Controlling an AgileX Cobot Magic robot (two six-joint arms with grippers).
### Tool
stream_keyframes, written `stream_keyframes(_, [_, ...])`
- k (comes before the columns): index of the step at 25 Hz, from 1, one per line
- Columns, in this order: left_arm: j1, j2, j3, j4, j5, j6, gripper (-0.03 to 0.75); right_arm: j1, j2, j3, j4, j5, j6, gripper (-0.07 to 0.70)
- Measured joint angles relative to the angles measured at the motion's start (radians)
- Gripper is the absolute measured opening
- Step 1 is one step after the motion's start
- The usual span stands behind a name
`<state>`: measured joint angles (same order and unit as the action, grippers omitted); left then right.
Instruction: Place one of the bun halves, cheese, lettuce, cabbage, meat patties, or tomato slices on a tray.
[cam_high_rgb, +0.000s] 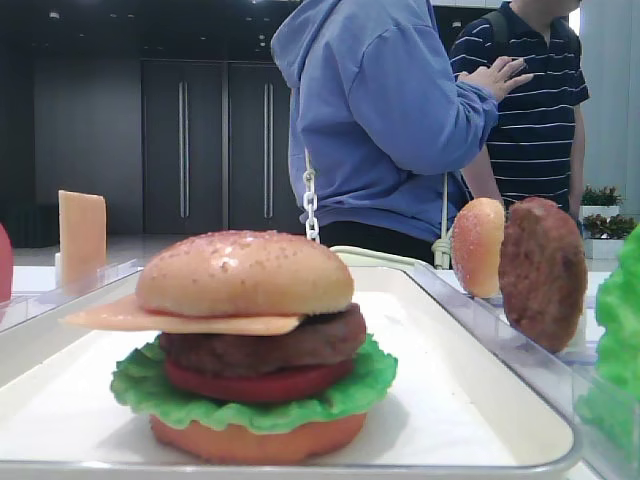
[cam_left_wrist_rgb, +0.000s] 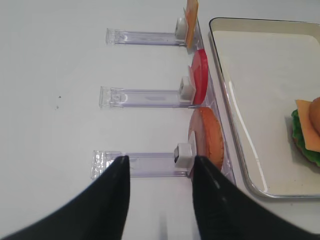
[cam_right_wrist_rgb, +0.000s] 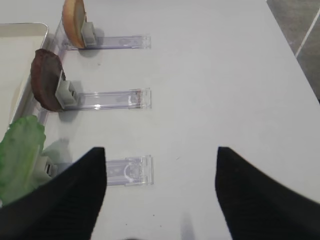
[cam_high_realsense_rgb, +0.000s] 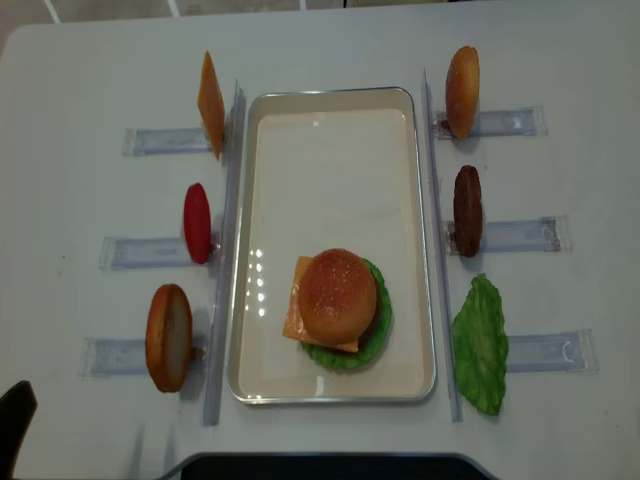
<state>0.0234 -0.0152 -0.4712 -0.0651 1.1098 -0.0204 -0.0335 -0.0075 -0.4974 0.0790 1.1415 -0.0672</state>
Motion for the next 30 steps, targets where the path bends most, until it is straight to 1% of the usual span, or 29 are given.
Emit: stream_keyframes(30, [0.0, 0.0, 0.0, 0.0, 0.0, 0.0, 0.324, 0.0, 0.0, 0.0, 0.002, -0.001, 0.001, 0.475])
